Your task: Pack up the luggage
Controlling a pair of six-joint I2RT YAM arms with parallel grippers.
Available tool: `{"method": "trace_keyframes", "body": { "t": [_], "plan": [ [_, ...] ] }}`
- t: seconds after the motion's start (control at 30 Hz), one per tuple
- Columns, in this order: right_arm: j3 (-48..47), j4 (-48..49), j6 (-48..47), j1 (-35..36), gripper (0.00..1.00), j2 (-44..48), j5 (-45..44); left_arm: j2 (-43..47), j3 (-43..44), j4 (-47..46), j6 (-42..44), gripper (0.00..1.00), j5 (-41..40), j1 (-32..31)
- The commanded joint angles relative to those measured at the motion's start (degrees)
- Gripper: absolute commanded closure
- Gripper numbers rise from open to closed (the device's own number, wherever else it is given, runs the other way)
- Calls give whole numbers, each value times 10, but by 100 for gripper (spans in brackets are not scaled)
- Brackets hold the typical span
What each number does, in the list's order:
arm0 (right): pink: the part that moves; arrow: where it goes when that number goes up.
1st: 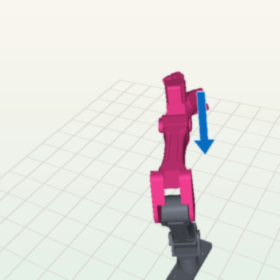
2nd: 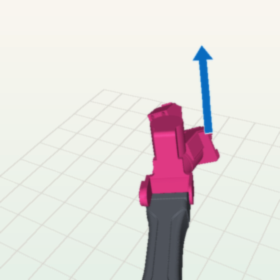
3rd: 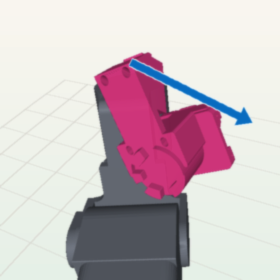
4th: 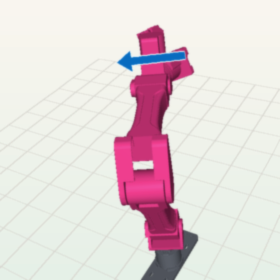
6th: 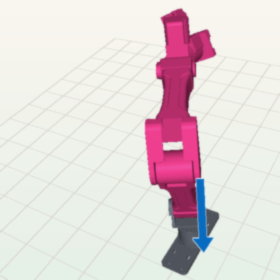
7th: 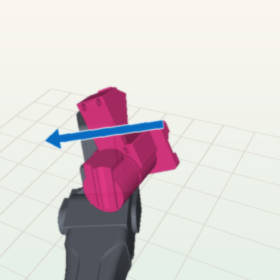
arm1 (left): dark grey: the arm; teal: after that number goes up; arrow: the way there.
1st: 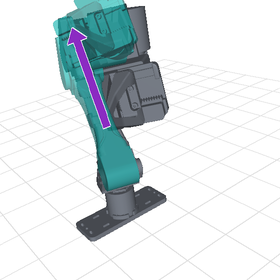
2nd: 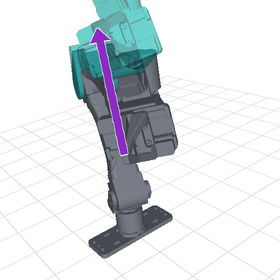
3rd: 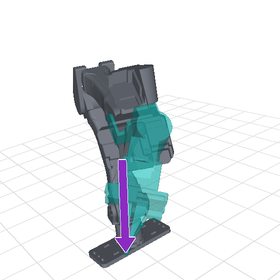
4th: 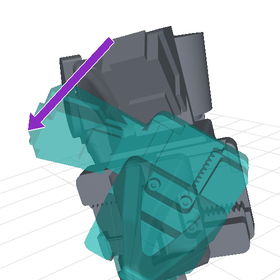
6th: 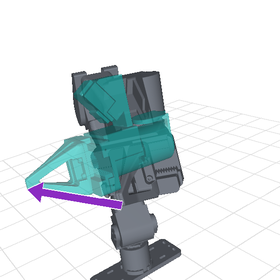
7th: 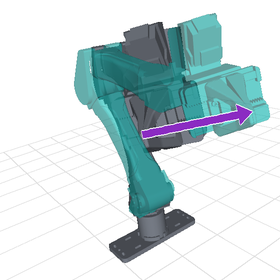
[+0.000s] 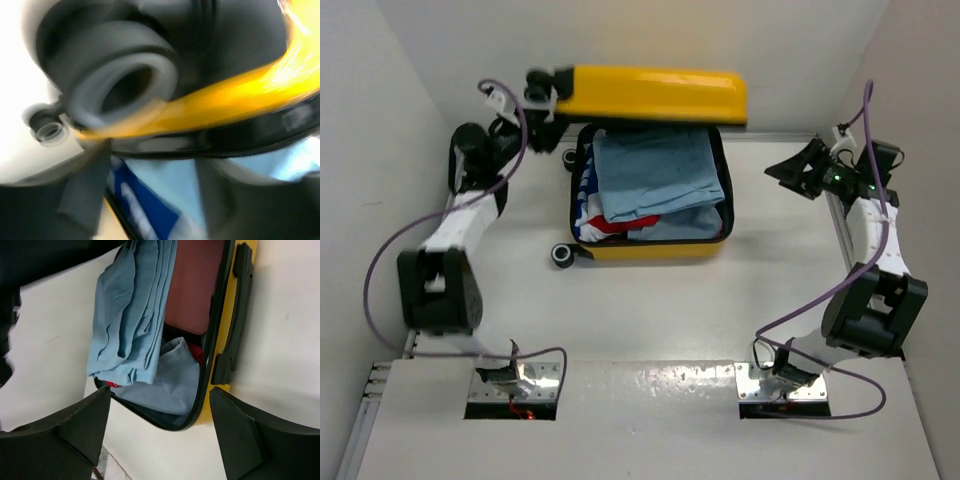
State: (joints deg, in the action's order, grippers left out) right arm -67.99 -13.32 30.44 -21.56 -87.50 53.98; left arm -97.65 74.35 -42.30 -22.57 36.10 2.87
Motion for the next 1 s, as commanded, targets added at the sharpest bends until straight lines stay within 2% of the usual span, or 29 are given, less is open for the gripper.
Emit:
{"method": "trace_keyframes", "body": {
  "t": [0.0, 0.03, 0.07, 0.1, 0.13, 0.17, 0.2, 0.23, 0.33, 0.4, 0.43, 0.5, 0.53, 0.63, 0.77, 0.83, 0.87, 0.97],
  "plan": [
    [0, -27, -71, -35, 20, 55, 25, 222, -106, 58, 97, 26, 190, 34],
    [0, -43, -82, -51, 20, 67, 29, 275, -163, 207, 148, 0, 215, 43],
    [0, -59, -103, -57, 20, 71, 28, 327, -185, 301, 215, 0, 245, 51],
    [3, -62, -119, -75, 20, 80, 30, 437, -198, 411, 407, 0, 291, 68],
    [7, -71, -122, -83, 20, 87, 32, 491, -213, 520, 503, 0, 303, 75],
    [8, -77, -135, -105, 20, 91, 35, 541, -220, 677, 576, 0, 310, 80],
    [9, -79, -135, -111, 20, 92, 35, 587, -220, 728, 654, 0, 310, 80],
    [13, -79, -136, -114, 20, 91, 33, 665, -231, 753, 655, 0, 298, 86],
    [23, -66, -120, -123, 20, 85, 34, 752, -239, 753, 596, 0, 242, 86],
    [31, -47, -104, -120, 20, 74, 31, 759, -245, 723, 534, 0, 192, 86],
    [33, -43, -107, -117, 20, 71, 28, 759, -255, 700, 498, 0, 121, 86],
    [37, -33, -117, -104, 20, 48, 2, 742, -280, 625, 409, 0, 37, 86],
    [43, -25, -117, -102, 20, 41, -9, 725, -286, 607, 390, 0, -27, 86],
    [39, 32, -102, -80, 22, -9, -99, 628, -286, 564, 331, 0, -86, 86],
    [-11, 30, -119, -26, 26, -105, -170, 479, -247, 550, 241, 0, -127, 86],
    [-10, 9, -160, 11, 26, -114, -226, 434, -236, 550, 220, 2, -114, 86],
    [-7, 4, -198, 53, 26, -115, -239, 405, -236, 537, 220, 2, -96, 78],
    [2, -19, -227, 116, 28, -94, -236, 386, -242, 519, 208, 2, -126, 56]
  ]
}}
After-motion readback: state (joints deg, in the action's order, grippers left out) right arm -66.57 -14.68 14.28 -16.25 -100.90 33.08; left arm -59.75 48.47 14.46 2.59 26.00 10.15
